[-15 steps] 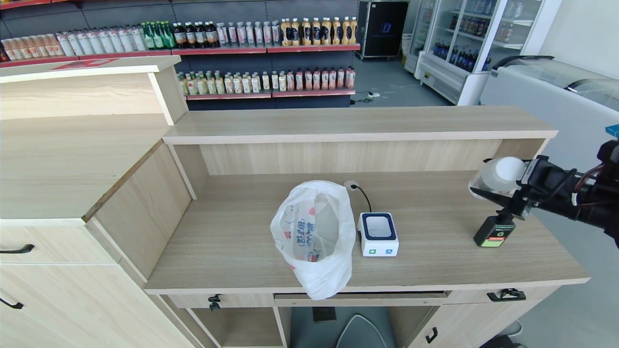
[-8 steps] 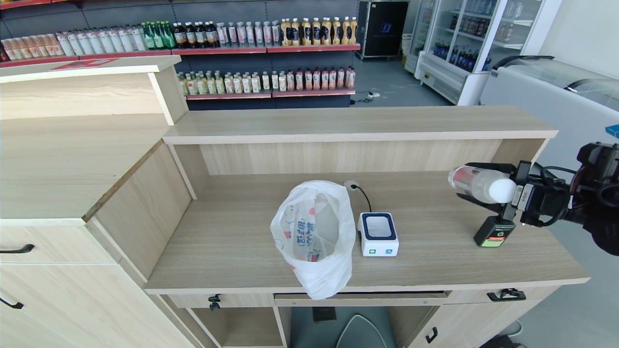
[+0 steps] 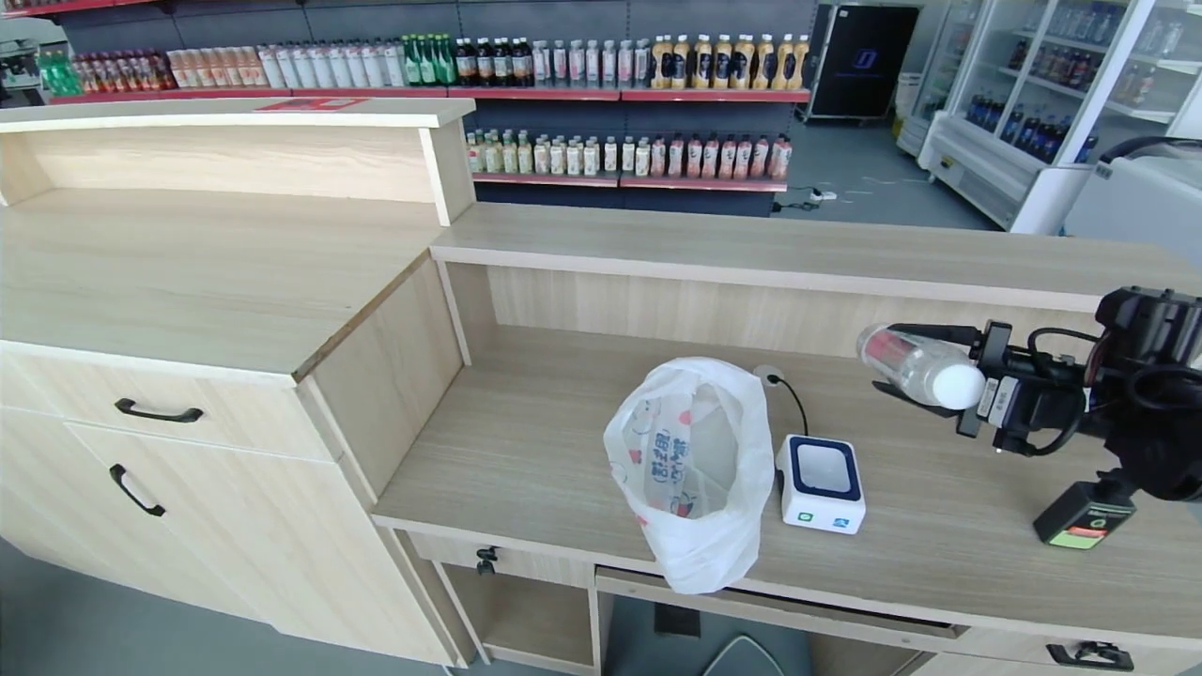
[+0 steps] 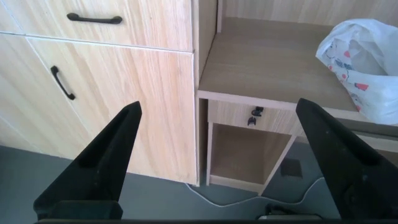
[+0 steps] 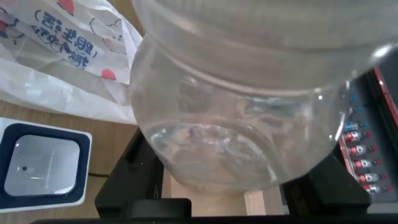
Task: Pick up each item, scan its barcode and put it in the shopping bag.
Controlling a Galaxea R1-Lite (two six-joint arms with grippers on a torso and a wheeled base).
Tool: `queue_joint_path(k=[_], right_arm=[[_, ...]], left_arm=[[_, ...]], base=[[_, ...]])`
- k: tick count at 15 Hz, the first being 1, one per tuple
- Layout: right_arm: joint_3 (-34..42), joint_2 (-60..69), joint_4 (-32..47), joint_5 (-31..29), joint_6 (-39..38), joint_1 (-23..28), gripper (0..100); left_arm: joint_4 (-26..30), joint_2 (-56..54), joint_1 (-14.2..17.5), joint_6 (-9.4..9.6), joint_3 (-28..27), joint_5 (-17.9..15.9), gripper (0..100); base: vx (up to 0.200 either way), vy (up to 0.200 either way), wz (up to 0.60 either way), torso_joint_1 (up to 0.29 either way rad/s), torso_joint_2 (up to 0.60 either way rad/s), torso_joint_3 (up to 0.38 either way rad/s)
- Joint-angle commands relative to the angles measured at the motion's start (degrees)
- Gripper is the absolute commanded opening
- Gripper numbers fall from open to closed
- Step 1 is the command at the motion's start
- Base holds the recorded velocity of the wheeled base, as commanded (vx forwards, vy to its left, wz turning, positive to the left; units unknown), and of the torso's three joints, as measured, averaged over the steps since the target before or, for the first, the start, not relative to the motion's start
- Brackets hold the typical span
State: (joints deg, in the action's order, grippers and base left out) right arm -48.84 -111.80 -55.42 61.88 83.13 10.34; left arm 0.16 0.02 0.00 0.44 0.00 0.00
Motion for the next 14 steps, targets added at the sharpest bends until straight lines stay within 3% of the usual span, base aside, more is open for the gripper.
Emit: queue_joint_path(k=[1, 14], right_arm=[[0.1, -2.5, 0.5, 0.1, -0.3, 0.1, 0], [0.0, -13.4, 0.2, 0.3, 3.8, 1.4, 0]], left_arm=[[0.0, 0.0, 0.0, 0.0, 0.0, 0.0, 100], [0.0, 0.0, 0.0, 0.0, 0.0, 0.0, 100]], base=[[0.0, 0.0, 0.0, 0.0, 0.0, 0.0], [0.0, 0.0, 0.0, 0.0, 0.0, 0.0]])
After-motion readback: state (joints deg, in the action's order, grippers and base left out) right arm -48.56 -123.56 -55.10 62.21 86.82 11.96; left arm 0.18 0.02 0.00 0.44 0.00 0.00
